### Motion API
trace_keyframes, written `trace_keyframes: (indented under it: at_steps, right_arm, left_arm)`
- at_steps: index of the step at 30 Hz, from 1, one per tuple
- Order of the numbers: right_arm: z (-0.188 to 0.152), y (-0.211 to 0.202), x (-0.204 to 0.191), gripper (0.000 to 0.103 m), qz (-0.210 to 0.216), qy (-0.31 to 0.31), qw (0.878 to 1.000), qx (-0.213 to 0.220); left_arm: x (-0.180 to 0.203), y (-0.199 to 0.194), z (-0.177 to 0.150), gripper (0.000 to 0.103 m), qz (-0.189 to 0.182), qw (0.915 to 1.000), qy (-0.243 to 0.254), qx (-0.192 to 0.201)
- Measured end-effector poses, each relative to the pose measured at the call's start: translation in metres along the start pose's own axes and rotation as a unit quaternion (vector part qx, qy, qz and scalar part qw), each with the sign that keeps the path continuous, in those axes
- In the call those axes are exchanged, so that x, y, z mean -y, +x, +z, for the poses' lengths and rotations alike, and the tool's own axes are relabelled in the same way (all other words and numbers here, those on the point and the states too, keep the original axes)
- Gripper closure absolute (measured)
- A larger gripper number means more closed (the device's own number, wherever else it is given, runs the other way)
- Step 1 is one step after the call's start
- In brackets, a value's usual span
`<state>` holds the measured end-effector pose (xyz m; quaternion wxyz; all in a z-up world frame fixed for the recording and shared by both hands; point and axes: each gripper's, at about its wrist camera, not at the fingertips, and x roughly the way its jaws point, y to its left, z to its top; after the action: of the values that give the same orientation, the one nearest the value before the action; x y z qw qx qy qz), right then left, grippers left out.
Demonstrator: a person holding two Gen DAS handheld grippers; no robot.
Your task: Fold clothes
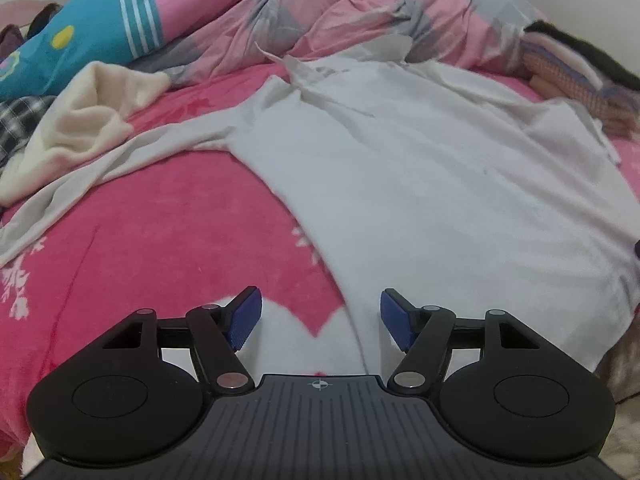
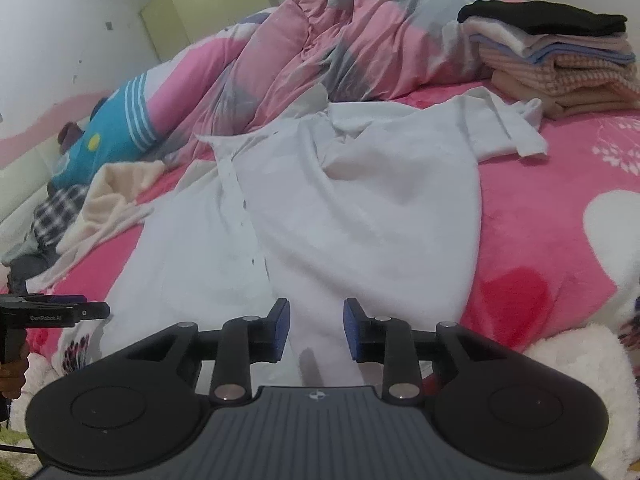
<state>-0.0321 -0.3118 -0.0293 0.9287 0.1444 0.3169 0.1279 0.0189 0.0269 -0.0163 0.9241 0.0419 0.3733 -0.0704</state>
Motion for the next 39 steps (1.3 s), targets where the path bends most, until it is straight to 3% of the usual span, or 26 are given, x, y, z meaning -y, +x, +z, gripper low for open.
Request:
trace_keyframes:
  at_steps: [5, 8, 13, 18, 21, 26, 31, 36, 39]
  right_arm:
    - [0.018, -0.006, 0.002, 0.070, 0.015, 0.003, 1.000, 0.015]
    - [0.044, -0.012, -0.002, 0.064, 0.022, -0.017, 0.999, 0.042]
    - [0.107, -0.016, -0.012, 0.062, 0.050, -0.063, 0.994, 0.080]
    - [0.189, 0.011, -0.034, 0.062, 0.084, -0.087, 0.990, 0.079]
    - [0.233, 0.047, -0.056, 0.062, 0.096, -0.107, 0.988, 0.063]
    - [0.270, 0.130, -0.104, 0.062, 0.107, -0.162, 0.981, 0.020]
    - [0.267, 0.233, -0.165, 0.062, 0.119, -0.240, 0.963, -0.036]
    - [0.243, 0.323, -0.216, 0.063, 0.108, -0.327, 0.936, -0.068]
    - [0.229, 0.367, -0.234, 0.063, 0.089, -0.358, 0.926, -0.074]
  left_arm:
    - [-0.003, -0.004, 0.025, 0.037, -0.021, 0.9996, -0.009, 0.015]
    - [-0.008, -0.004, 0.051, 0.037, -0.028, 0.9989, -0.012, 0.035]
    - [-0.027, 0.003, 0.103, 0.037, -0.006, 0.9971, -0.016, 0.074]
    - [-0.048, 0.038, 0.147, 0.037, 0.019, 0.9941, -0.009, 0.107]
    - [-0.055, 0.081, 0.165, 0.037, 0.034, 0.9933, -0.008, 0.110]
    - [-0.068, 0.156, 0.183, 0.037, 0.078, 0.9900, -0.021, 0.116]
    - [-0.094, 0.196, 0.184, 0.037, 0.094, 0.9854, -0.079, 0.118]
    - [-0.114, 0.218, 0.175, 0.037, 0.105, 0.9794, -0.119, 0.126]
    - [-0.121, 0.224, 0.173, 0.037, 0.095, 0.9791, -0.130, 0.125]
